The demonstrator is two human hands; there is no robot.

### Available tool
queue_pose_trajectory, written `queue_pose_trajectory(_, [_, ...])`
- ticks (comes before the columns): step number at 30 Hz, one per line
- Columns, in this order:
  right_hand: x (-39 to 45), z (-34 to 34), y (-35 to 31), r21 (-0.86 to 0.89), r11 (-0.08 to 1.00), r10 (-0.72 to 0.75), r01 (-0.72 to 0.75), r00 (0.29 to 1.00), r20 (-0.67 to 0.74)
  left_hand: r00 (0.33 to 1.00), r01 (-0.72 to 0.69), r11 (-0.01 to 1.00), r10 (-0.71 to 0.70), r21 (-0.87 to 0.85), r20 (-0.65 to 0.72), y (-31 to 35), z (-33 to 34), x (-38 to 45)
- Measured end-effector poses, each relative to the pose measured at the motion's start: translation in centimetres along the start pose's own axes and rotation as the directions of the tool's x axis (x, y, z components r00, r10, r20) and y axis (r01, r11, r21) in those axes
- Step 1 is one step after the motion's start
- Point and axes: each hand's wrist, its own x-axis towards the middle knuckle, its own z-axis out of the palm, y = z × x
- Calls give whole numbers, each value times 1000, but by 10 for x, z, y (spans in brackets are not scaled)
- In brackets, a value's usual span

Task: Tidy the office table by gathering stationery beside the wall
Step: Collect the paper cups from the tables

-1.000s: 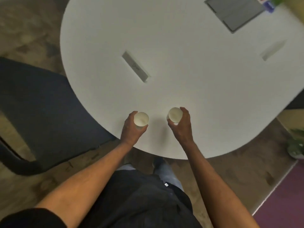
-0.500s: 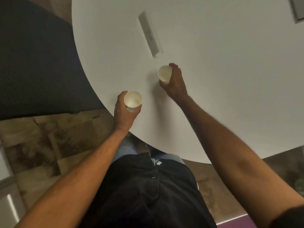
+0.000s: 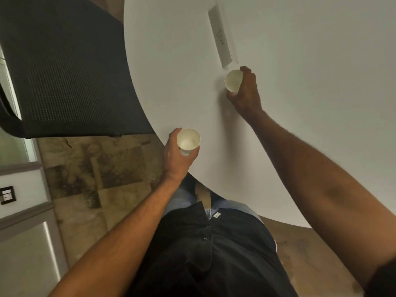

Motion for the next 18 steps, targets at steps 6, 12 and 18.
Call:
queue_pose_trajectory(6, [-1,0,11,88,995,37,-41,998,44,1000,-8,1000,8,11,11,6,-1,-7])
queue_pose_trajectory(12, [-44,-9,31,157,987,16,-15,1000,-4,999,-39,999,39,-1,-6,8,0,-23])
queue_pose_trajectory(18, [-130,-12,37,300,949,140,-100,983,-115,998,-58,998,58,-3,25,7,2,-48])
